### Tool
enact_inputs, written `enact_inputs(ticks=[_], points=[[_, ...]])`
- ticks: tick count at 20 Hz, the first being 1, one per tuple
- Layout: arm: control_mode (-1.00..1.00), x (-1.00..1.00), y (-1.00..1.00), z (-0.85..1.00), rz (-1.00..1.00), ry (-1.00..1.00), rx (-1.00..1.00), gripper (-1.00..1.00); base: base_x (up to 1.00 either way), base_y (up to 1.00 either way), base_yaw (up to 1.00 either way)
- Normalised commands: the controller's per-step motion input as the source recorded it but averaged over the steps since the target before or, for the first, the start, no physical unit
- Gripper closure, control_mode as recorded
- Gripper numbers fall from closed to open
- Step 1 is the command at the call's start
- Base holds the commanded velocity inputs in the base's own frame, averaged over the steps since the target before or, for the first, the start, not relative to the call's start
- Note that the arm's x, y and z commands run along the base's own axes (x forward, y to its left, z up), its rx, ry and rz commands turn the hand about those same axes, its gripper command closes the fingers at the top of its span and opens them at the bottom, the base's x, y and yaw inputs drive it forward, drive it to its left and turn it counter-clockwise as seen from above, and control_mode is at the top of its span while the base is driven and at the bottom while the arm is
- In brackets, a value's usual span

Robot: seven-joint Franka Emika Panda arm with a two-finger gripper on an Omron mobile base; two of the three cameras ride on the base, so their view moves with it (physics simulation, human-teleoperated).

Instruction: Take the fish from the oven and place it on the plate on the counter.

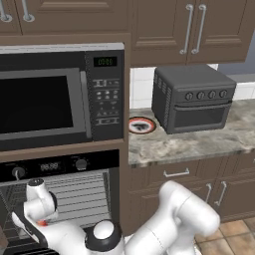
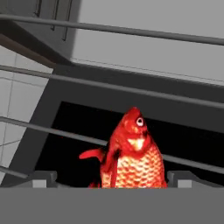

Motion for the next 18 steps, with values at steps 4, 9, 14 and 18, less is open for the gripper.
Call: enact_inputs(ticks=[4,9,14,18], points=[[-1.00,0.10,0.03,-0.21,0.00,0.09,0.00,-1.00,0.00,0.00,0.00],[-1.00,-0.52,0.00,-0.13,0.00,0.03,0.00,-1.00,0.00,0.00,0.00],[-1.00,-0.59,0.00,0.00,0.00,-0.01,0.00,-1.00,0.00,0.00,0.00],[-1.00,-0.29,0.00,0.00,0.00,-0.06,0.00,-1.00,0.00,0.00,0.00]])
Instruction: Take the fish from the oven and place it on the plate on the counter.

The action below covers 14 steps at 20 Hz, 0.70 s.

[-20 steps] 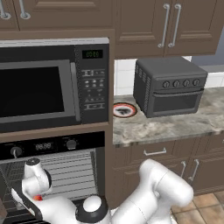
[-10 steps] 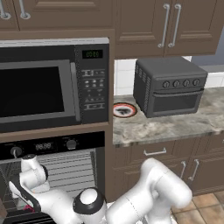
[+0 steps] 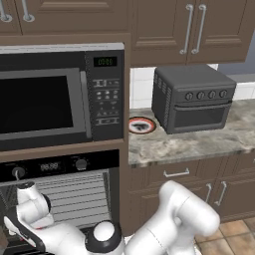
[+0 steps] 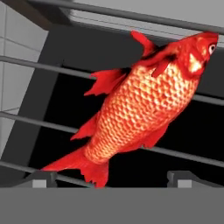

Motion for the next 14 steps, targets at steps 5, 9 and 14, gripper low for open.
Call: enact_inputs(ticks=[5,9,14], points=[[-1.00,0.07,0.00,0.00,-0.14,-0.07,0.00,-1.00,0.00,0.00,0.00],[-1.00,0.21,0.00,0.17,-0.21,-0.03,0.01,-1.00,0.00,0.00,0.00],[-1.00,0.10,0.04,0.06,-0.17,0.00,0.02,-1.00,0.00,0.00,0.00]])
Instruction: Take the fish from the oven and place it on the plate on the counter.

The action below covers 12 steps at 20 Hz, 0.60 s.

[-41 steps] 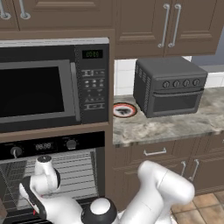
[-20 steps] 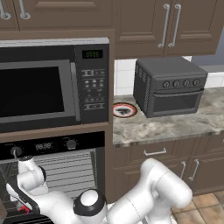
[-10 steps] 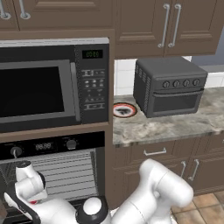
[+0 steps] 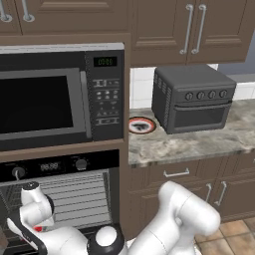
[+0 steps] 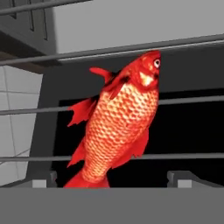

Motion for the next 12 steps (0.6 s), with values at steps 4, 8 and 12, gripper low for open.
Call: enact_inputs(ticks=[4,8,12], points=[[-1.00,0.21,0.06,0.00,-0.11,0.00,0.00,-1.00,0.00,0.00,0.00],[-1.00,0.29,0.05,-0.01,-0.10,-0.01,-0.01,-1.00,0.00,0.00,0.00],[-1.00,0.32,0.12,0.00,-0.09,-0.02,-0.02,-1.00,0.00,0.00,0.00]])
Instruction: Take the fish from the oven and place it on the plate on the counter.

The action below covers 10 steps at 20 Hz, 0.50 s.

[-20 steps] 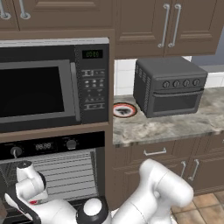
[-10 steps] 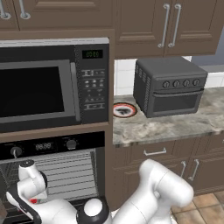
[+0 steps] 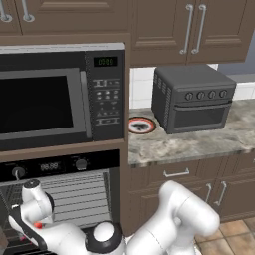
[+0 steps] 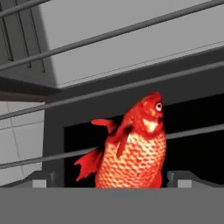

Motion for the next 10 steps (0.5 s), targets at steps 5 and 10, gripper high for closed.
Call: enact_inputs(ticks=[5,10], points=[[-1.00,0.00,0.10,-0.15,-0.08,0.00,-0.01,-1.00,0.00,0.00,0.00],[-1.00,-0.20,0.00,-0.32,-0.08,0.00,0.00,-1.00,0.00,0.00,0.00]])
